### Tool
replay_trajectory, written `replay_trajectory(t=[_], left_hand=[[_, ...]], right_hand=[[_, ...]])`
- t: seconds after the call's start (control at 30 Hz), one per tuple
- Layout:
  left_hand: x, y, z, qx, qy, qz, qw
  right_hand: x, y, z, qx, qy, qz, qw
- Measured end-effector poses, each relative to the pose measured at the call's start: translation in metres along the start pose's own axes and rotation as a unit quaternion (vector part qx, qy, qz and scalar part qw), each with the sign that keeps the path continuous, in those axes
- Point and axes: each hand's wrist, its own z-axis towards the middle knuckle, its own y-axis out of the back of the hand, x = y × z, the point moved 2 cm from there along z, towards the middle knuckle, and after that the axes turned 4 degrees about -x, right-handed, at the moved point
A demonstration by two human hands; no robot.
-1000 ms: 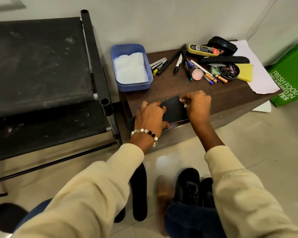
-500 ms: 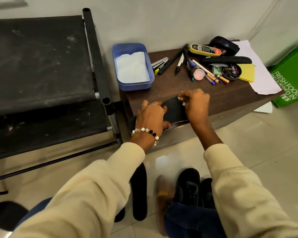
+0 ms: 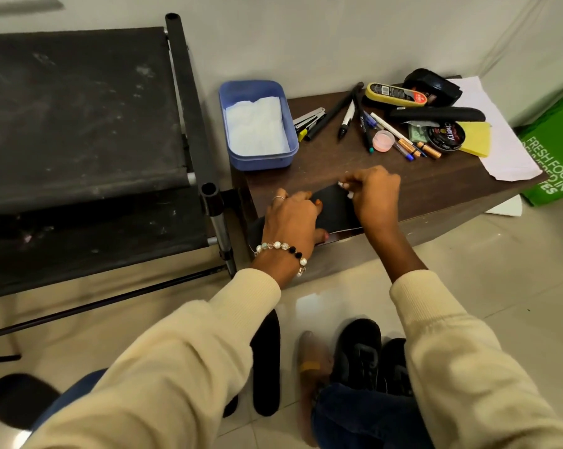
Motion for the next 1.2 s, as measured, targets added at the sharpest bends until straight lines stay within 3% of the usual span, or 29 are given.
replay_trajectory(t=[0.2, 0.47, 0.87, 1.2], left_hand=[[0.001, -0.001, 0.001, 0.000, -0.002, 0.000, 1.000], [-0.002, -0.001, -0.001, -0.015, 0.014, -0.019, 1.000], [0.000, -0.001, 0.000, -0.002, -0.003, 0.012, 1.000], [-0.003, 0.002, -0.001, -0.002, 0.006, 0.007, 1.000]], right_hand=[[-0.018, -0.001, 0.005, -0.030, -0.075, 0.023, 0.996], [0.026, -0.006, -0.008, 0.020, 0.069, 0.013, 0.997], [-0.036, 0.018, 0.003, -0.018, -0.119, 0.039, 0.992], [0.011, 0.003, -0.019, 0.087, 0.011, 0.095, 0.992]])
